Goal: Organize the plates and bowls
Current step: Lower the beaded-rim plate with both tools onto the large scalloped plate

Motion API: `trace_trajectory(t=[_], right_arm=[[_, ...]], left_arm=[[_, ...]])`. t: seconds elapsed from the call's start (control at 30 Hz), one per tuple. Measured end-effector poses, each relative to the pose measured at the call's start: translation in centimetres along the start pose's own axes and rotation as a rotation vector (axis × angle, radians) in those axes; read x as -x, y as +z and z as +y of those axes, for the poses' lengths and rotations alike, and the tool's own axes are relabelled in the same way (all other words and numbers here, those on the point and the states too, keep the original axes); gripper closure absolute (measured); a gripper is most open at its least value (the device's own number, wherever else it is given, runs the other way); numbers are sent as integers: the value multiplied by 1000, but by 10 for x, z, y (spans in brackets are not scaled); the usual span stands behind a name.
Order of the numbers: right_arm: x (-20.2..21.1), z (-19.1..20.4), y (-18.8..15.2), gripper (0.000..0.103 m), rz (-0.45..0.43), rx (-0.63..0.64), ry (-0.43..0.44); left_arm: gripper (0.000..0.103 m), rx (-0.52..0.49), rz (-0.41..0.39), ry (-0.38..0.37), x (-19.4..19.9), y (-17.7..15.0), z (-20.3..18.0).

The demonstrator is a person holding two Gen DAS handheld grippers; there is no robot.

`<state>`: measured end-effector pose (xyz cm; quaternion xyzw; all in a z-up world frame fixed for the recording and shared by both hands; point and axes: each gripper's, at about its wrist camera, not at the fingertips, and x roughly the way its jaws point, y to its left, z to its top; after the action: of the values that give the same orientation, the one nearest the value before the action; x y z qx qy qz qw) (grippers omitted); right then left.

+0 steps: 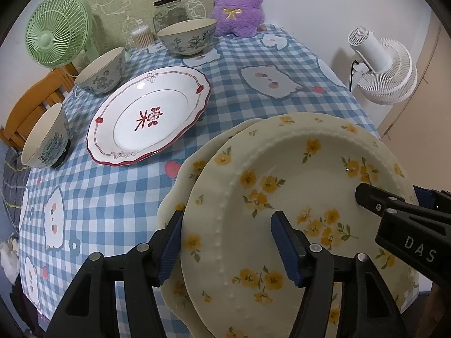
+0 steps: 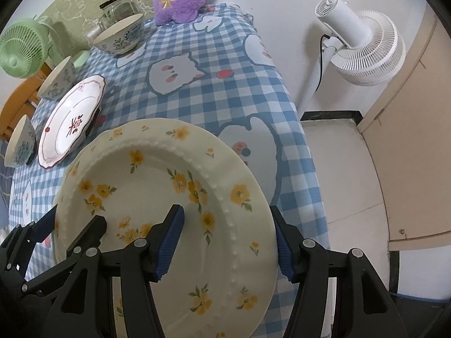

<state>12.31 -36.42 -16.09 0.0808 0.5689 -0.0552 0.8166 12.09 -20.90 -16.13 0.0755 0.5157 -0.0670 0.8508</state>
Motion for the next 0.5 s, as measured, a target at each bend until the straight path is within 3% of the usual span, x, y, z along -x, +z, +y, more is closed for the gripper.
trace_trajectory(t=[0.23,0.37,0.5], right_arm=[[0,6,-1,38,6,35,5],[-3,15,0,31,5,58,-16],[-5,16,1,29,9,46,-12]], left_arm=[[35,-10,31,15,2,-3,-2],[24,-43,-16,73,13,-7,-8],[24,-30,-1,73,10,-6,-5]])
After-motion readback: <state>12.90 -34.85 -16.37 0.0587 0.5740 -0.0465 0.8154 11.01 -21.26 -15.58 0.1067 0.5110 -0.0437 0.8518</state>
